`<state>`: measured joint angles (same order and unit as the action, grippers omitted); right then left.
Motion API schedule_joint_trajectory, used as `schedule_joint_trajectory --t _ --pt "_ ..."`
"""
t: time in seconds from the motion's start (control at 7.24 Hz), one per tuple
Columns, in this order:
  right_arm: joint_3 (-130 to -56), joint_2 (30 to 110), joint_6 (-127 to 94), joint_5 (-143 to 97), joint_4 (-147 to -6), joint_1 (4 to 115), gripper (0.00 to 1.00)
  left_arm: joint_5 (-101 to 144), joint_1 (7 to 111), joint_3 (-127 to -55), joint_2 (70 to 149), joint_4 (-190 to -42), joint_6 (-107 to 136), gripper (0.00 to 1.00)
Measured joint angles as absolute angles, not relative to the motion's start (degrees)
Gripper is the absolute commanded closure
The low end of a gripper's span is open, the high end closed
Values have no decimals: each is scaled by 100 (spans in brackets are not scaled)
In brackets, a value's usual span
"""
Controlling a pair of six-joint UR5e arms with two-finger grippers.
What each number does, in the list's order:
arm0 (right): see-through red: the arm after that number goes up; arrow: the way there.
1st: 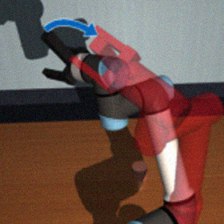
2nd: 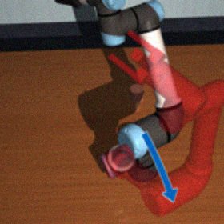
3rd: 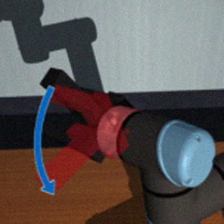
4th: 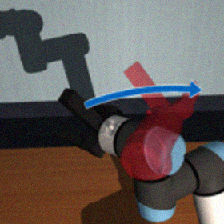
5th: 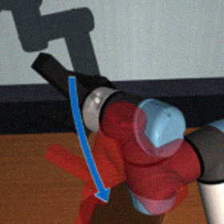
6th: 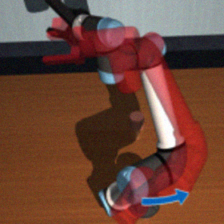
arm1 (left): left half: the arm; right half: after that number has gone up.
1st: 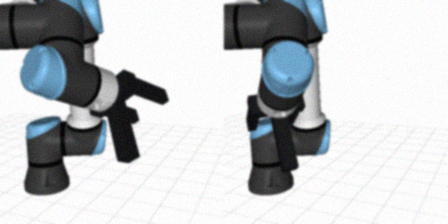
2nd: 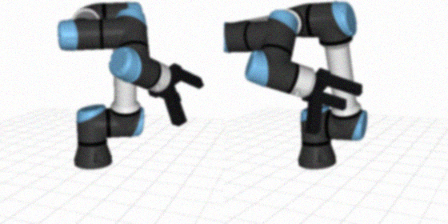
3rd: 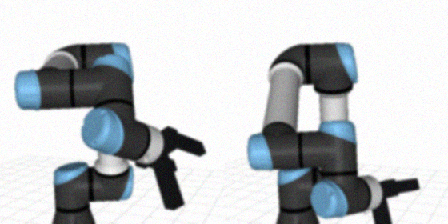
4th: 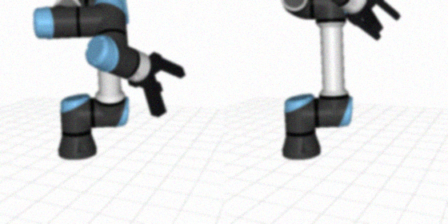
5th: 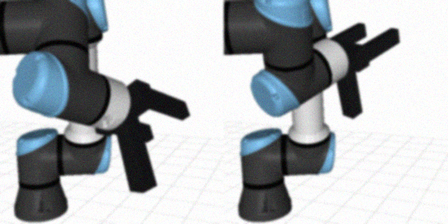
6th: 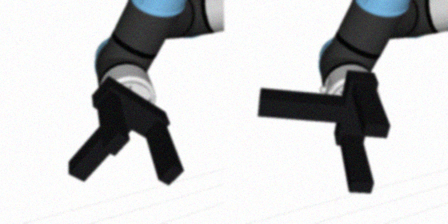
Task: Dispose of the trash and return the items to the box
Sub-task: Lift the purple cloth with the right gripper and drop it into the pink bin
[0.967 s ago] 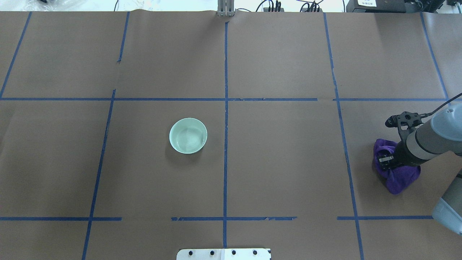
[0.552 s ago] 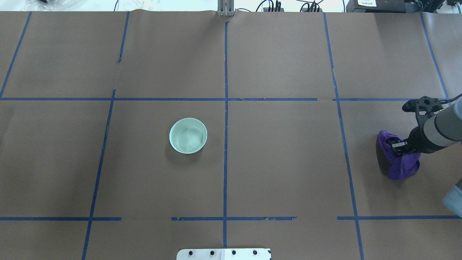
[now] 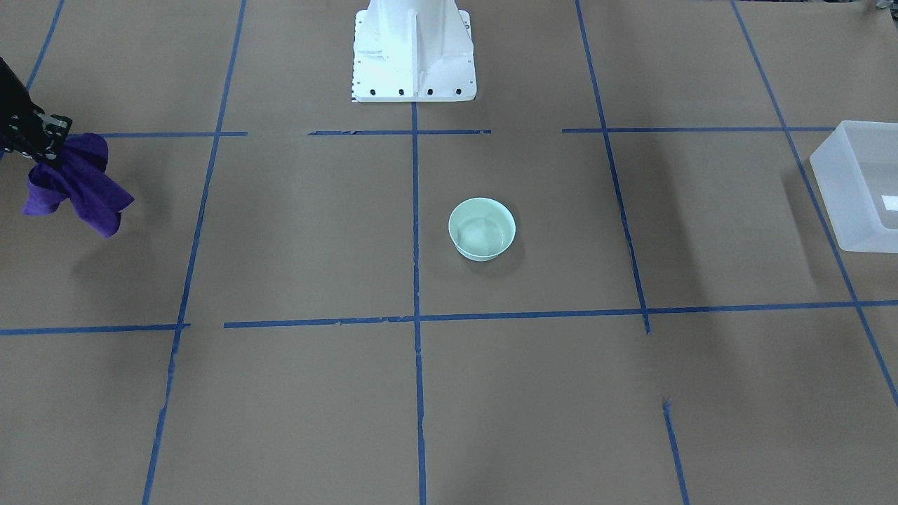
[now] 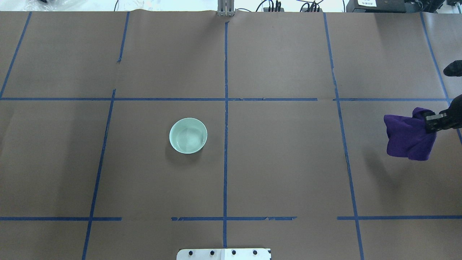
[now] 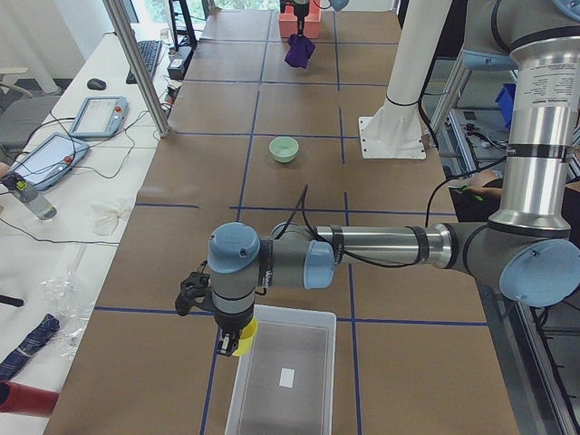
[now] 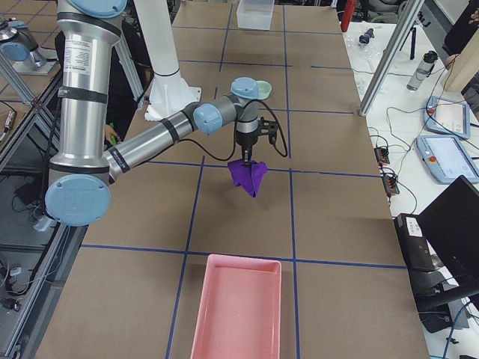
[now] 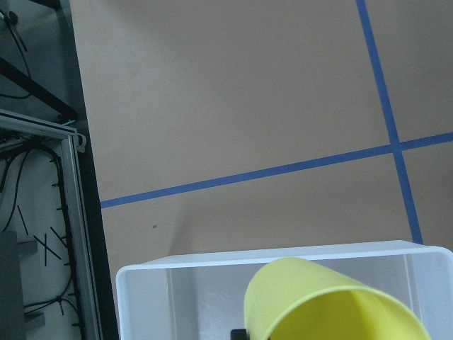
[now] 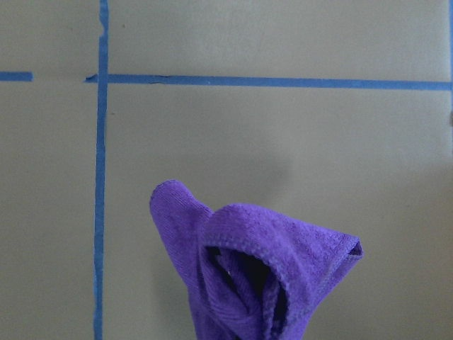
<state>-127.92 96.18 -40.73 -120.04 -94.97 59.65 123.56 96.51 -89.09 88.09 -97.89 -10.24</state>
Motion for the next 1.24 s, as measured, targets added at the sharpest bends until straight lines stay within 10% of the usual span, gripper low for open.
schedule_joint_trajectory --t 1.1,1.24 --pt "-13115 9388 -3345 -13202 -9685 8145 100 13518 8498 -8065 8062 -11504 -702 100" --pt "-13118 9389 -3291 -13230 -9685 8198 100 13551 8446 -8019 8062 -11566 -703 54"
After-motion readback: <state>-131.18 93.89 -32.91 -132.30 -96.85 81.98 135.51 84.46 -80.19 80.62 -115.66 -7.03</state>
